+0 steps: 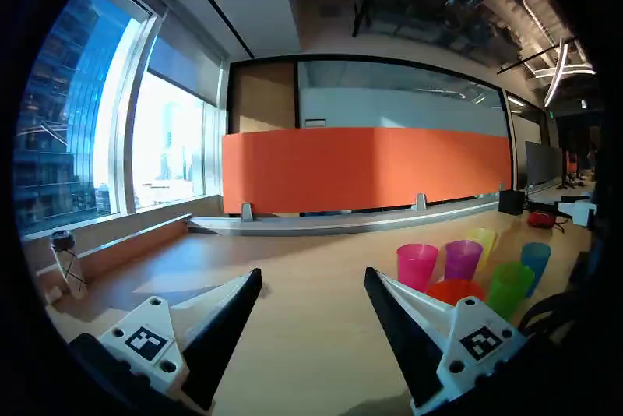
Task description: Pour water
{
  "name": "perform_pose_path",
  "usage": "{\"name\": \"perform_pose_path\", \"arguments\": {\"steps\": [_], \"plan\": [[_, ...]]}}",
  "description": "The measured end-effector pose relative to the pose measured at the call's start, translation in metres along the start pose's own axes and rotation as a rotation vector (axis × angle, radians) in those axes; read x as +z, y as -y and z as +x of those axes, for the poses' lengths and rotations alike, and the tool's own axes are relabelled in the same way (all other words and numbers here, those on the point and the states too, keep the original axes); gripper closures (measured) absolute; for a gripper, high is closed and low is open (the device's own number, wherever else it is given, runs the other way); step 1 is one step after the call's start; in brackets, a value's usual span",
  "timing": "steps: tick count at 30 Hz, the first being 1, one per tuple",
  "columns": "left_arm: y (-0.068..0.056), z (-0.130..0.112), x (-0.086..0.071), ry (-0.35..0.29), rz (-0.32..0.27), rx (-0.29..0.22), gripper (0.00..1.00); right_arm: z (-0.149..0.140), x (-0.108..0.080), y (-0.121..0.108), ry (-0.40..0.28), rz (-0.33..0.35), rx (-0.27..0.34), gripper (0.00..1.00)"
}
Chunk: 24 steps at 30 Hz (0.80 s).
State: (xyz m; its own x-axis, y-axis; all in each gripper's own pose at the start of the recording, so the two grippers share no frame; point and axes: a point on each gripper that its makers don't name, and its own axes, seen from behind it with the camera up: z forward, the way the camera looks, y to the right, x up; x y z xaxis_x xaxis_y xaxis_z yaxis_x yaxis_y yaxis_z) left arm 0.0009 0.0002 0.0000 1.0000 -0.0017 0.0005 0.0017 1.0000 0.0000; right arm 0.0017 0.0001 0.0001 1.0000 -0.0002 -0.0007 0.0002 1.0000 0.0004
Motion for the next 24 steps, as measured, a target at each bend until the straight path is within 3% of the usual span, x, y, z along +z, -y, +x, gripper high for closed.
{"name": "perform_pose_path", "arguments": {"steps": [8,24], "plan": [[-0.001,0.018,0.002,0.010,-0.012,-0.034,0.02,0.030,0.001,-0.001,-0.014,0.017,0.000,0.01],[-0.003,0.075,0.010,0.005,-0.030,0.021,0.02,0.083,0.012,-0.003,-0.007,0.034,0.001,0.01]]}}
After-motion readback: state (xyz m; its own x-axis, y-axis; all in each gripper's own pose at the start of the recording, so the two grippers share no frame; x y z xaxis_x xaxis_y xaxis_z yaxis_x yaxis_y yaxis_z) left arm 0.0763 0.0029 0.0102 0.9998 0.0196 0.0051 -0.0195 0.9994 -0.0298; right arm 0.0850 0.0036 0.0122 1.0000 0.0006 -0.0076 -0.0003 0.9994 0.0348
